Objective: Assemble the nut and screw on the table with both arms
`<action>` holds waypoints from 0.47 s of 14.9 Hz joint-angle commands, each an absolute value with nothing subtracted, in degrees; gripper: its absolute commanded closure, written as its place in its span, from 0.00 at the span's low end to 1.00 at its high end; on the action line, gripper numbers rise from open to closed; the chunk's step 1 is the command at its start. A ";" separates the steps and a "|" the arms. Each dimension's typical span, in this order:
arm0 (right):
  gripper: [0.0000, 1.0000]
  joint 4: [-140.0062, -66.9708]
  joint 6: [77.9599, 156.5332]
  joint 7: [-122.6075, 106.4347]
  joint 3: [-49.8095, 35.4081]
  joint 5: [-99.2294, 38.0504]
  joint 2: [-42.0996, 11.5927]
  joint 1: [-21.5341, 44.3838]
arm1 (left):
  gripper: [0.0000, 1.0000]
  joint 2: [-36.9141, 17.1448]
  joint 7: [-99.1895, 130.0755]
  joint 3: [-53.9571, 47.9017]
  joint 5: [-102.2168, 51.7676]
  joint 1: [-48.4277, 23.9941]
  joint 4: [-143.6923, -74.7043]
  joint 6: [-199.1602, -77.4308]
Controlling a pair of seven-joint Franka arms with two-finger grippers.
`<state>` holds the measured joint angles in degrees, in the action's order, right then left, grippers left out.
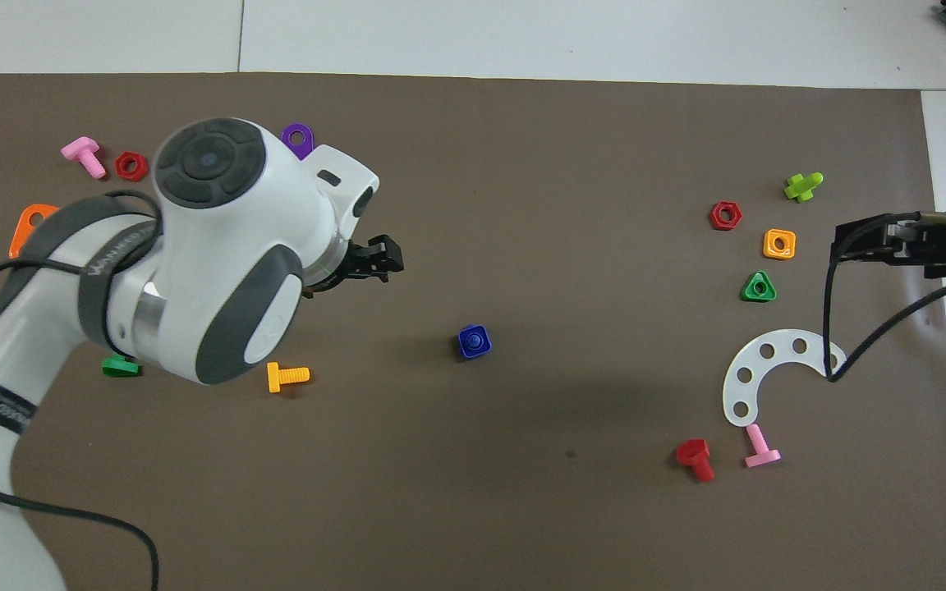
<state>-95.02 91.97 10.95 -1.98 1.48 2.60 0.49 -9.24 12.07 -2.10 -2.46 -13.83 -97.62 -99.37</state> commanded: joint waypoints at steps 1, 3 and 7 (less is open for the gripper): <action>0.00 -94.83 90.44 11.95 -2.55 1.05 3.16 0.09 | 0.00 -5.90 3.02 -2.72 -0.88 -8.28 -101.16 -99.05; 0.00 -94.83 90.44 11.95 -2.55 1.05 3.16 0.09 | 0.00 -3.27 -2.26 -2.72 -0.88 -4.41 -102.65 -98.88; 0.00 -94.83 90.26 12.04 -2.81 0.97 3.16 0.09 | 0.00 2.63 -3.96 -2.55 -0.97 -1.76 -104.94 -99.06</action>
<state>-95.02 91.40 10.95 -2.07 1.47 2.67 0.53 -2.39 -3.74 -1.95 -2.10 -2.14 -101.74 -99.19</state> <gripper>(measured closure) 0.000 0.000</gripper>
